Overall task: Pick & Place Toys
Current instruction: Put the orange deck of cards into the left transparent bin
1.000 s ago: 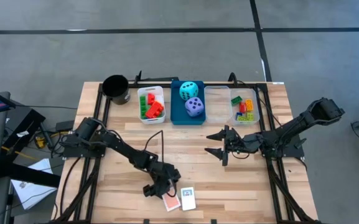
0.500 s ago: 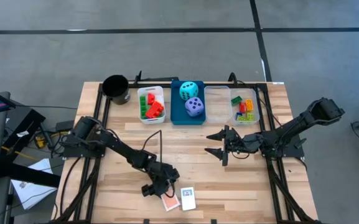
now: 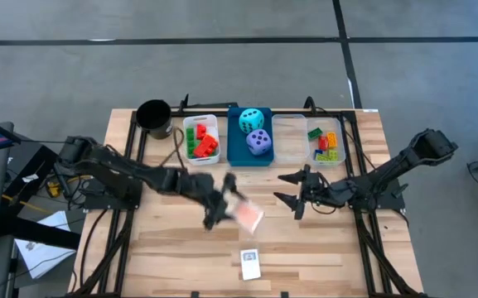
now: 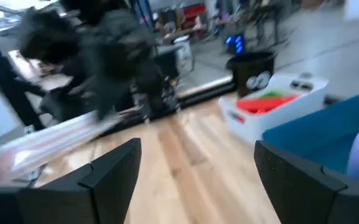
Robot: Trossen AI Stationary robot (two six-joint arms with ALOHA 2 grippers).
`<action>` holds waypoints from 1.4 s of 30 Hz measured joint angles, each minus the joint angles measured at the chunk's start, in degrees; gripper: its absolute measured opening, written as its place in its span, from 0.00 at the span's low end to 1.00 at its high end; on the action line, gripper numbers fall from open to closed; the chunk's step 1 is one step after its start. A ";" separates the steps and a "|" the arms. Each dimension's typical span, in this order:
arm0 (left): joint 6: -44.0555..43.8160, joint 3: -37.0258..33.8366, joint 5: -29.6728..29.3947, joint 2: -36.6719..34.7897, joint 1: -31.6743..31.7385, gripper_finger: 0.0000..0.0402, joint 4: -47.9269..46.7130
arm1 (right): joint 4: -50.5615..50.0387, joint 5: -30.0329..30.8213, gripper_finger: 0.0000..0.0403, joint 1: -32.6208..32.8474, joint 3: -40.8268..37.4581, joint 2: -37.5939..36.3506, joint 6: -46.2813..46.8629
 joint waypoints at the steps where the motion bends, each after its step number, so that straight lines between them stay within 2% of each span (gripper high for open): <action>1: -1.17 0.00 -1.31 -0.91 1.60 0.74 -0.09 | 0.17 2.34 0.76 1.14 0.55 -0.13 -1.30; 4: -6.59 0.02 -2.18 -1.88 7.01 0.74 0.85 | 0.32 9.01 0.76 5.04 2.31 -0.52 -5.49; 7: -10.64 -0.03 -1.18 -1.29 11.13 0.74 0.91 | 0.20 10.76 0.76 9.14 3.84 -0.47 -12.41; 10: -13.59 -0.02 4.13 -0.23 12.93 0.74 0.84 | 0.08 12.73 0.76 13.14 5.18 -0.46 -22.87; 14: -18.36 -0.02 10.82 0.30 13.28 0.74 0.95 | 0.10 20.38 0.76 17.30 6.99 -0.46 -38.52; 18: -26.68 -0.04 16.13 0.30 13.09 0.74 4.82 | -1.64 22.50 0.76 18.59 8.56 0.29 -50.01; 21: -34.76 -0.03 19.69 0.59 12.98 0.74 10.31 | -5.13 22.67 0.76 17.95 10.68 3.15 -53.29; 25: -42.21 -0.02 20.58 1.44 12.11 0.74 14.31 | -5.23 23.49 0.76 16.09 14.77 10.21 -57.10; 28: -44.84 -0.04 20.41 1.91 11.40 0.74 14.54 | -5.02 28.36 0.76 15.00 18.70 16.08 -60.72; 35: -45.33 0.07 19.66 2.56 10.96 0.74 15.58 | -4.88 38.26 0.76 13.97 28.00 26.08 -66.57; 39: -45.28 0.13 19.13 2.53 11.03 0.74 16.09 | -4.69 44.81 0.76 13.97 31.38 28.95 -69.32; 42: -45.04 0.13 18.96 2.58 11.16 0.74 16.00 | -4.68 47.14 0.76 14.29 32.06 29.44 -69.07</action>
